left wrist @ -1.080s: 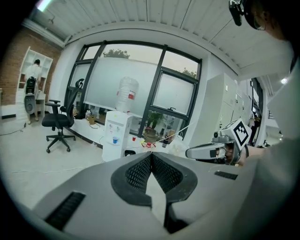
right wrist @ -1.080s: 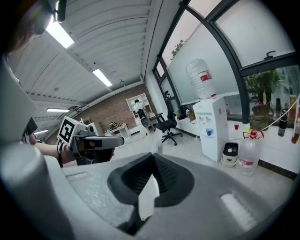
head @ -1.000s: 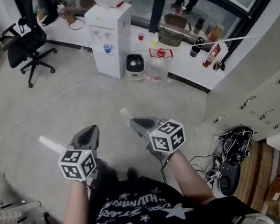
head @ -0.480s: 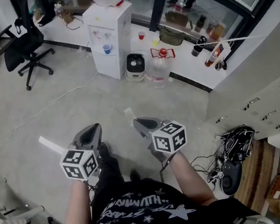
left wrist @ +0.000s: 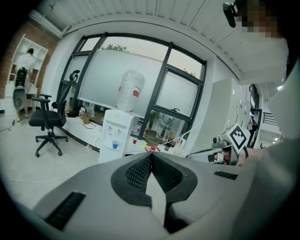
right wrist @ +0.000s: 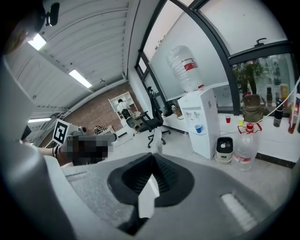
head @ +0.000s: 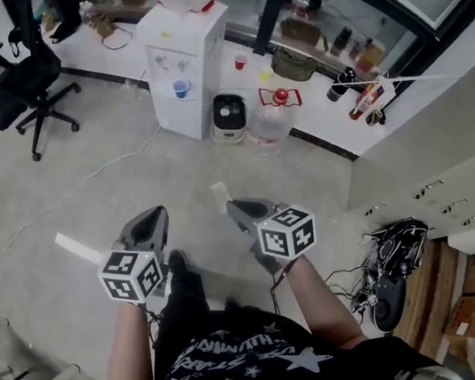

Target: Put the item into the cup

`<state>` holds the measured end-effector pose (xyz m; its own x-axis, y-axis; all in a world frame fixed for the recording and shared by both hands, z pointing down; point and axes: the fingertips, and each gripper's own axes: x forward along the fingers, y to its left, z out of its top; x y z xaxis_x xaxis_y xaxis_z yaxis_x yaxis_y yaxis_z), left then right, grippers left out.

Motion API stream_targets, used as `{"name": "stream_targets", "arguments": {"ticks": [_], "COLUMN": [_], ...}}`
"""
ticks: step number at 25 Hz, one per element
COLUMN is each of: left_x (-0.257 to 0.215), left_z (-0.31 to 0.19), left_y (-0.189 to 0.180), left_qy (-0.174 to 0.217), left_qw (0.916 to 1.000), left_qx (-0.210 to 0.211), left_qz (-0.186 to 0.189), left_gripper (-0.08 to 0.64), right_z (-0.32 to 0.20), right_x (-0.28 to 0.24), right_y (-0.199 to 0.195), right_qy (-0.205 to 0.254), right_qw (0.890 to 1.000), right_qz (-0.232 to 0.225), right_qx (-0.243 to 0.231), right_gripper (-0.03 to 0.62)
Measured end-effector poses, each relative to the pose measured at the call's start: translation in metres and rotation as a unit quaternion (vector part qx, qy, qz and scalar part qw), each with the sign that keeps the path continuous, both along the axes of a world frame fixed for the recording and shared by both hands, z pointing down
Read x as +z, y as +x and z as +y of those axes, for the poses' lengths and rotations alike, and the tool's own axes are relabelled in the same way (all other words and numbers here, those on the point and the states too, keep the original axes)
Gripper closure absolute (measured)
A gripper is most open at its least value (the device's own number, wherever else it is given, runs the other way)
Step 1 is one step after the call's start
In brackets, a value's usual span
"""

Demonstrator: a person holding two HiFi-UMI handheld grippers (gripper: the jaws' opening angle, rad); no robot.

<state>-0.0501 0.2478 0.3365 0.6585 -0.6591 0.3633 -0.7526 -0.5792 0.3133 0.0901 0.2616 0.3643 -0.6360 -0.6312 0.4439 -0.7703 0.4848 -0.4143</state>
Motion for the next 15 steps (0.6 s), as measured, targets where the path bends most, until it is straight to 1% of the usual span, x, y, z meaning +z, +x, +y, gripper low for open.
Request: {"name": "stream_targets", "arguments": {"ticks": [7, 10, 15], "left_x": [-0.003, -0.002, 0.011], "left_z": [-0.082, -0.112, -0.150], "left_y": [-0.028, -0.035, -0.051], "left_qy": [-0.010, -0.014, -0.032], "left_qw": [0.9997, 0.9993, 0.9978], "left_qx": [0.018, 0.033, 0.055], "left_qz": [0.012, 0.015, 0.019], "left_gripper": [0.552, 0.552, 0.552], "right_z": [-0.074, -0.100, -0.138], "right_x": [-0.009, -0.009, 0.002], "right_y": [-0.026, -0.030, -0.039], "right_qy": [-0.007, -0.013, -0.025], "right_qw": [1.000, 0.999, 0.996], "right_qz": [0.012, 0.017, 0.030], "right_qx": [0.022, 0.042, 0.077], "right_gripper": [0.592, 0.592, 0.592]}}
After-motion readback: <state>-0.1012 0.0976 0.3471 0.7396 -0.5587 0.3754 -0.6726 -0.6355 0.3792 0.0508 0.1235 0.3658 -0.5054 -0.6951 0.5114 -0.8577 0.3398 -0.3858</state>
